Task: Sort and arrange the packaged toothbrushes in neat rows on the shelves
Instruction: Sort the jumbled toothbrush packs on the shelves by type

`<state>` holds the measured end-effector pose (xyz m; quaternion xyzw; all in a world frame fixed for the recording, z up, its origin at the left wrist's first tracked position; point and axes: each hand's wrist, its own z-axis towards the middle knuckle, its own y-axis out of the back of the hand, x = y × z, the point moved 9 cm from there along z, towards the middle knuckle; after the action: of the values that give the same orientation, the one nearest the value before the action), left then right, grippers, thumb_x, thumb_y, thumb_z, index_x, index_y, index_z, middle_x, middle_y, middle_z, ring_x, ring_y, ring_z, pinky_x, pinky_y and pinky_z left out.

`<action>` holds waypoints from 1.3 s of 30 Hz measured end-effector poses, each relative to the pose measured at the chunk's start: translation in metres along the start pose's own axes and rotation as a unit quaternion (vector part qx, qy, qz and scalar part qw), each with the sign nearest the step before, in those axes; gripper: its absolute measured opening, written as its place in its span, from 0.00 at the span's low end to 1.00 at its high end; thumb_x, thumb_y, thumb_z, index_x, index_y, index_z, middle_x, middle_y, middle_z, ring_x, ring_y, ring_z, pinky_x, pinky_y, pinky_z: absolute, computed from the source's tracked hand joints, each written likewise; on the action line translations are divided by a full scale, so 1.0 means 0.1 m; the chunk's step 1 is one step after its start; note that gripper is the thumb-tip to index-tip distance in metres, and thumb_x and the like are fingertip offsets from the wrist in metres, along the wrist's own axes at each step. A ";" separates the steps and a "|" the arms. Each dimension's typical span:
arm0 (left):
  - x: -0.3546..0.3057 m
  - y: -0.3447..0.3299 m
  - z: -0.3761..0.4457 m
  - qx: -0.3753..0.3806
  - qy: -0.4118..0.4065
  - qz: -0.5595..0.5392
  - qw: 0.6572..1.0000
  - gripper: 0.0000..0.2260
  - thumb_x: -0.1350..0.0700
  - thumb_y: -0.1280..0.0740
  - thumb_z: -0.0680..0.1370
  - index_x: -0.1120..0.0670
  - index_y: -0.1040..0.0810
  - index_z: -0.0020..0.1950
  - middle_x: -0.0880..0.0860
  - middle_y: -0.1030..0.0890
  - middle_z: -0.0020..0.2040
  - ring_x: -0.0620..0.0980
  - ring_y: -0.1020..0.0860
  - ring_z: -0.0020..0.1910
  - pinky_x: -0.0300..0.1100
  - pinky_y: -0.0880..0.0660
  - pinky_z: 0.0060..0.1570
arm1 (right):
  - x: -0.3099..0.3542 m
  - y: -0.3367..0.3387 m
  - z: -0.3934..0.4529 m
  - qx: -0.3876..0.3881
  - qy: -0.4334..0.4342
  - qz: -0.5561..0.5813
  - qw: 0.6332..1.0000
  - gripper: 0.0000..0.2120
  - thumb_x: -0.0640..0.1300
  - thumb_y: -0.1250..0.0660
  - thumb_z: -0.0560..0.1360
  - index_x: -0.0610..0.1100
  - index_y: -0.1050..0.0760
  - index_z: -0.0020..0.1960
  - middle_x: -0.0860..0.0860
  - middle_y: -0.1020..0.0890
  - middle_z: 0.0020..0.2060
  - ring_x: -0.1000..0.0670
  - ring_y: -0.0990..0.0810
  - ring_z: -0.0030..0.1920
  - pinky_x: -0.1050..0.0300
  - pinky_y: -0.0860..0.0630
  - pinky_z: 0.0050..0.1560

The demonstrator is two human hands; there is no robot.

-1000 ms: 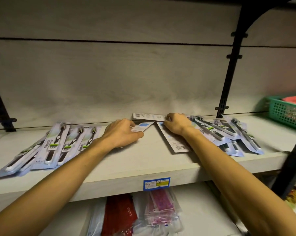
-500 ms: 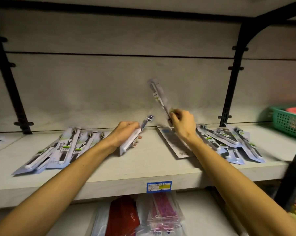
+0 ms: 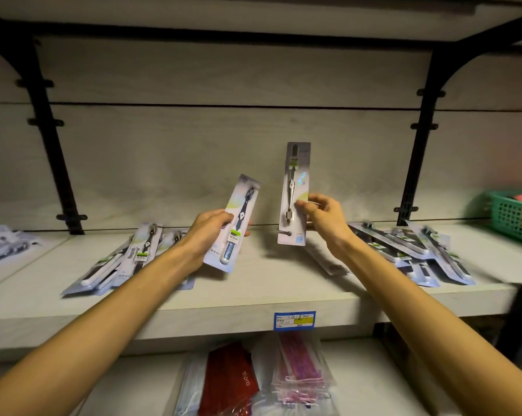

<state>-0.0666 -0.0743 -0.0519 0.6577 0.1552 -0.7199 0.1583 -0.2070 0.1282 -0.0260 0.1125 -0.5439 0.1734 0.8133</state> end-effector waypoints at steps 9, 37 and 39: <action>-0.14 0.55 -0.20 -0.090 -0.024 -0.005 0.996 0.09 0.60 0.38 0.79 0.59 0.19 0.46 0.57 0.15 0.39 0.53 0.19 0.32 0.41 0.22 0.35 | -0.10 -0.58 -0.25 0.063 -0.036 0.016 0.997 0.03 0.38 0.33 0.79 0.41 0.21 0.52 0.49 0.15 0.41 0.50 0.17 0.37 0.55 0.20 0.37; -0.24 2.02 -1.13 -0.183 -0.100 0.001 0.978 0.08 0.61 0.34 0.80 0.54 0.16 0.52 0.54 0.13 0.47 0.50 0.16 0.44 0.46 0.19 0.47 | 0.32 -2.39 -0.97 0.146 0.151 -0.197 0.958 0.10 0.42 0.35 0.78 0.49 0.18 0.56 0.55 0.17 0.50 0.55 0.20 0.49 0.50 0.21 0.50; -0.39 2.16 -1.31 -0.196 -0.134 0.023 0.971 0.07 0.63 0.34 0.80 0.56 0.17 0.54 0.51 0.14 0.45 0.46 0.16 0.42 0.42 0.19 0.45 | 0.37 -2.64 -1.06 0.182 0.184 -0.183 0.948 0.10 0.40 0.34 0.77 0.50 0.18 0.54 0.58 0.18 0.47 0.60 0.21 0.45 0.60 0.24 0.45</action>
<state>0.1476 -0.2117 -0.0282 0.5143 0.2558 -0.7534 0.3202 0.0023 -0.0675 -0.0313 0.3223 -0.3142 0.1357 0.8826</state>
